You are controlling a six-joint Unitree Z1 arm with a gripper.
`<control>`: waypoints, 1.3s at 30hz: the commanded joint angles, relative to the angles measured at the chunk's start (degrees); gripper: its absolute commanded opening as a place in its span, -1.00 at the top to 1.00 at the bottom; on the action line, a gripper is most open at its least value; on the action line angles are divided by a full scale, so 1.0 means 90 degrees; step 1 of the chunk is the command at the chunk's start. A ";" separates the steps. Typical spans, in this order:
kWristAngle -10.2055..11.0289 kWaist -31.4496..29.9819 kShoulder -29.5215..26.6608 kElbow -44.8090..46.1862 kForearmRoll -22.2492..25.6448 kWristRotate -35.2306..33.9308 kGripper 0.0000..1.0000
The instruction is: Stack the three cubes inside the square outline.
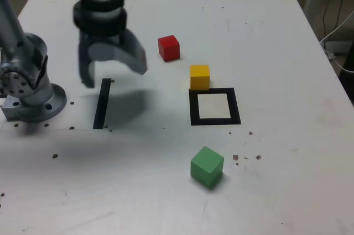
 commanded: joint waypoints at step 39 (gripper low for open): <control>0.0264 0.2478 0.3029 -0.3179 0.0728 0.1120 -0.84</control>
